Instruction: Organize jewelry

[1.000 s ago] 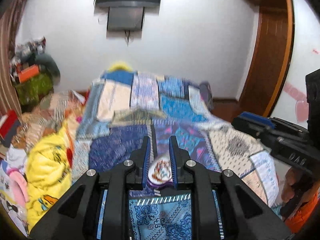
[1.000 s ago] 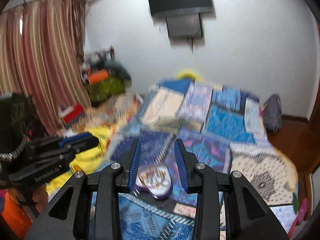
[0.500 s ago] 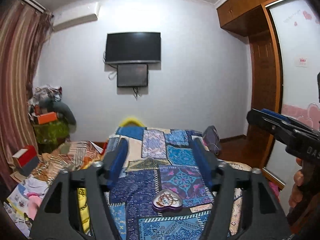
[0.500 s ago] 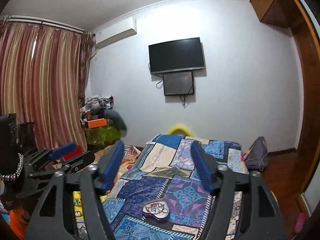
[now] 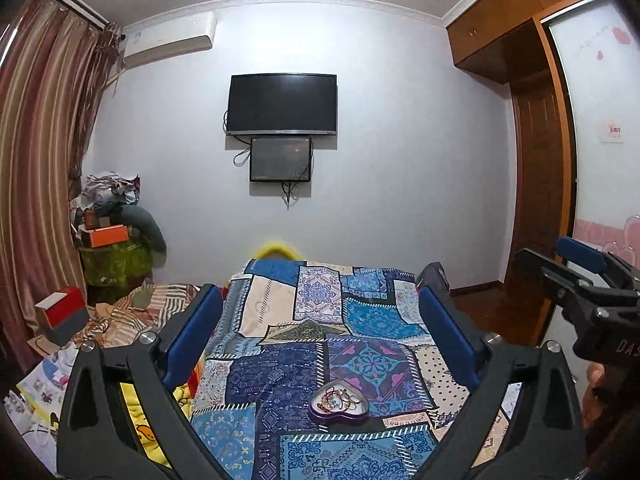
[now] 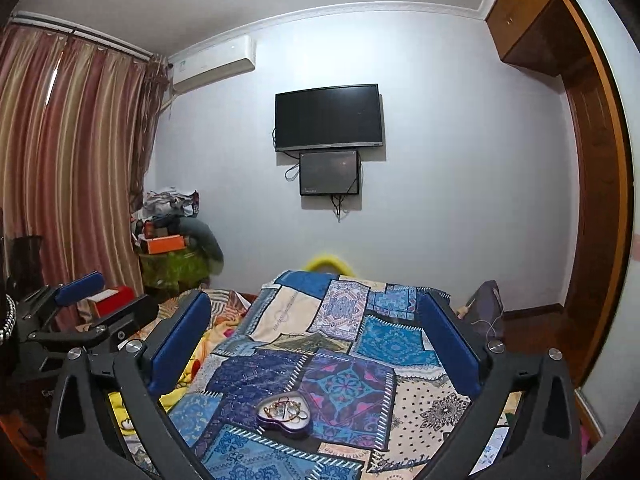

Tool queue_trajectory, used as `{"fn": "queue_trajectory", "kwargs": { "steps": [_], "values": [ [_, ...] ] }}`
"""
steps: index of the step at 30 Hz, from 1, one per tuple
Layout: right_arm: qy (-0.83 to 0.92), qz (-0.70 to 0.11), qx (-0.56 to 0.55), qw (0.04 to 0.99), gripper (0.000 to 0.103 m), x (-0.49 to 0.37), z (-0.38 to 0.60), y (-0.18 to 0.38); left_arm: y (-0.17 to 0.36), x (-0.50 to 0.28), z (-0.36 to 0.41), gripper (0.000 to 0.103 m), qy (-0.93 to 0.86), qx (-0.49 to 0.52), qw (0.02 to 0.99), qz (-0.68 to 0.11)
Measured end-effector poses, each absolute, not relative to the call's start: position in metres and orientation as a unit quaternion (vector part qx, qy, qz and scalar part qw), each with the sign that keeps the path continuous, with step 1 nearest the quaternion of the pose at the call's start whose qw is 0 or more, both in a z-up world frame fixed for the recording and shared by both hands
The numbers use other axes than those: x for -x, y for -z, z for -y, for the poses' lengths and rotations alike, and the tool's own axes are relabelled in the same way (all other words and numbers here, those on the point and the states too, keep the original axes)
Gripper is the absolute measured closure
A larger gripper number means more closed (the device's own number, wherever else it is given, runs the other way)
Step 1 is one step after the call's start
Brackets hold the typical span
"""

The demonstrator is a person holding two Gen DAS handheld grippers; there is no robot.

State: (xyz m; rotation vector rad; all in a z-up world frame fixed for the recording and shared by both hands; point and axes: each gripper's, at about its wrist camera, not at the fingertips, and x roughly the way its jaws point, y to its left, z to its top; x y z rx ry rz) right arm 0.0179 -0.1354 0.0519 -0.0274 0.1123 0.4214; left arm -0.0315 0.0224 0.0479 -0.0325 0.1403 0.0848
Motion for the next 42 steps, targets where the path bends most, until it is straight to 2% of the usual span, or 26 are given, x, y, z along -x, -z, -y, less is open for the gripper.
{"fn": "queue_trajectory", "kwargs": {
  "steps": [42],
  "values": [
    [-0.218,-0.079,0.013,0.973,0.0,-0.016,0.137,-0.049,-0.043,0.023,-0.028,0.001,-0.04,0.021,0.996,-0.083]
  ]
}}
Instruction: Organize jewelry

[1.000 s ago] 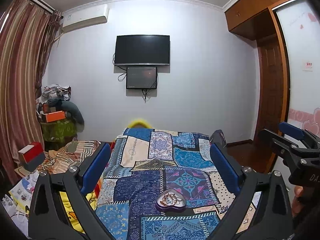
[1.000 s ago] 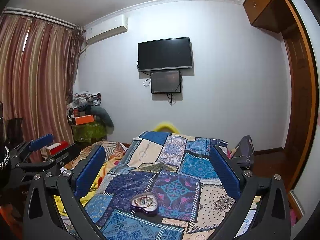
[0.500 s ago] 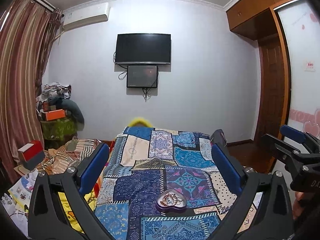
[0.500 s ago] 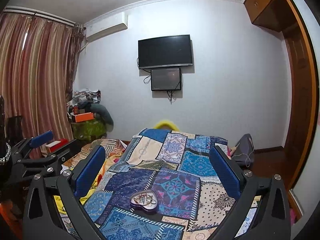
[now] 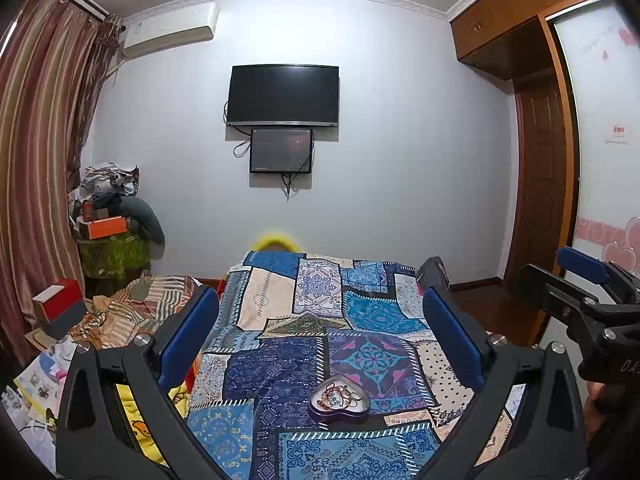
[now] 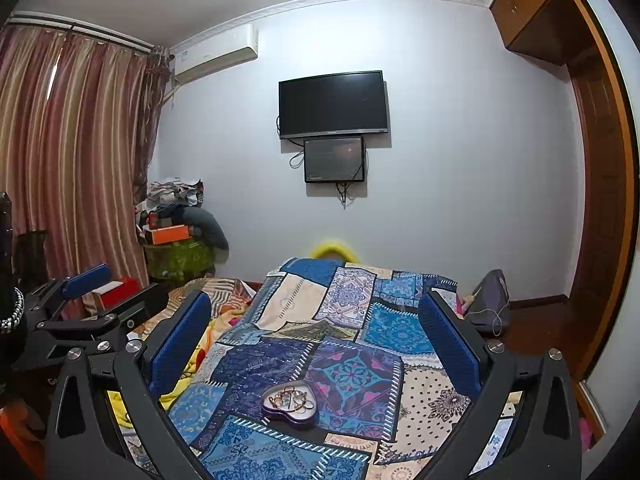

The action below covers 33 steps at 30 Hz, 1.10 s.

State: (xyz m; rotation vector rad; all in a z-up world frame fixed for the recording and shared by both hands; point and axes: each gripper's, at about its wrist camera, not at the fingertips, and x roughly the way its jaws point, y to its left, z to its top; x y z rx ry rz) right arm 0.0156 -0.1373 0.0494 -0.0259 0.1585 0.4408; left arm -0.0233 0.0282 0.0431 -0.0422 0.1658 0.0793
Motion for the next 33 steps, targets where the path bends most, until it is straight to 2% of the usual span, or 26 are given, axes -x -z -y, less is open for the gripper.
{"fn": "queue_trajectory", "kwargs": {
  "steps": [33],
  "values": [
    [-0.221,-0.087,0.004,0.971,0.0,-0.0208,0.1393,-0.0477,-0.0398,0.0195,-0.0259,0.001,-0.023,0.018,0.995,-0.095]
  ]
}}
